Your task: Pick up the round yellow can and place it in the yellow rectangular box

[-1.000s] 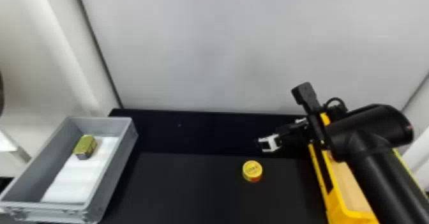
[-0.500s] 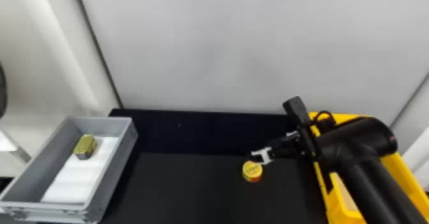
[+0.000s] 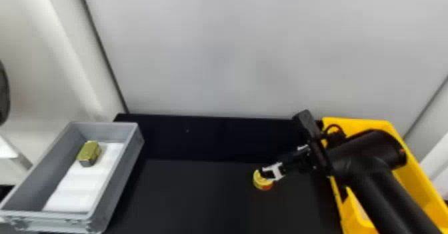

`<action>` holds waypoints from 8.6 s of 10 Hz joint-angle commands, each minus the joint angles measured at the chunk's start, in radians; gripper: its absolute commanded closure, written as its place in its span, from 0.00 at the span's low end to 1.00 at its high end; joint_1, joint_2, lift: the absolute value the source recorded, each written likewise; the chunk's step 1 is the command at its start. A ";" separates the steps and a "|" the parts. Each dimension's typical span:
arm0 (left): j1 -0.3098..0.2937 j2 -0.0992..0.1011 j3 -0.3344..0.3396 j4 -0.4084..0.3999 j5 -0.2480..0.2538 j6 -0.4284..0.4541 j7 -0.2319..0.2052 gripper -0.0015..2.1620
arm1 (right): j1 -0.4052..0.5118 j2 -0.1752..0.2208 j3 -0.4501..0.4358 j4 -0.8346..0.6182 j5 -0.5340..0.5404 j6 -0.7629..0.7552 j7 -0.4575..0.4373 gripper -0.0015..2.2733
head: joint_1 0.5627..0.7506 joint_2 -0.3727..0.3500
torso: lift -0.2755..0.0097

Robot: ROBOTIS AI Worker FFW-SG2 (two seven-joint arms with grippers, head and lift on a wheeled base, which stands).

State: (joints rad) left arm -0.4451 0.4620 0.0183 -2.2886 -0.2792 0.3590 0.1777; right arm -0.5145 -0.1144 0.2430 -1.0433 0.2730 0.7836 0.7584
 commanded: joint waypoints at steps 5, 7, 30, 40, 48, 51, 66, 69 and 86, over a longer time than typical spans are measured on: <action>0.003 -0.006 -0.008 0.005 0.000 -0.011 0.000 0.06 | -0.044 0.010 0.012 0.204 -0.004 -0.180 -0.089 0.09 | 0.53 0.59 | 0.93; -0.004 -0.011 -0.014 0.006 0.000 -0.014 0.000 0.06 | -0.044 0.012 0.009 0.221 -0.017 -0.214 -0.140 0.09 | 0.53 0.59 | 0.93; -0.015 -0.014 -0.031 0.008 -0.003 -0.004 -0.003 0.06 | -0.015 0.019 0.018 0.026 -0.070 -0.119 -0.186 0.10 | 0.53 0.59 | 0.93; -0.043 -0.064 -0.067 0.067 -0.003 -0.061 0.002 0.06 | -0.133 0.038 0.087 0.299 -0.127 -0.245 -0.160 0.10 | 0.53 0.59 | 0.93; -0.041 -0.052 -0.066 0.066 -0.003 -0.060 0.002 0.06 | -0.179 0.004 0.320 0.327 -0.195 -0.131 -0.135 0.03 | 0.53 0.59 | 0.93; -0.038 -0.051 -0.066 0.061 -0.002 -0.054 0.000 0.06 | -0.208 -0.036 0.369 0.325 -0.173 -0.118 -0.086 0.03 | 0.53 0.59 | 0.93; -0.040 -0.068 -0.086 0.074 0.000 -0.069 0.000 0.06 | -0.168 0.007 0.317 0.468 -0.173 -0.352 -0.134 0.05 | 0.53 0.59 | 0.93; -0.037 -0.066 -0.084 0.072 0.000 -0.074 -0.003 0.06 | -0.150 0.019 0.310 0.471 -0.155 -0.414 -0.160 0.05 | 0.53 0.59 | 0.93; -0.041 -0.072 -0.092 0.080 0.000 -0.087 -0.001 0.06 | -0.151 0.042 0.210 0.578 -0.132 -0.541 -0.195 0.05 | 0.53 0.59 | 0.93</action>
State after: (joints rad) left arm -0.4864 0.3898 -0.0737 -2.2097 -0.2792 0.2716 0.1761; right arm -0.6683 -0.0780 0.4525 -0.4670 0.1493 0.2513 0.5621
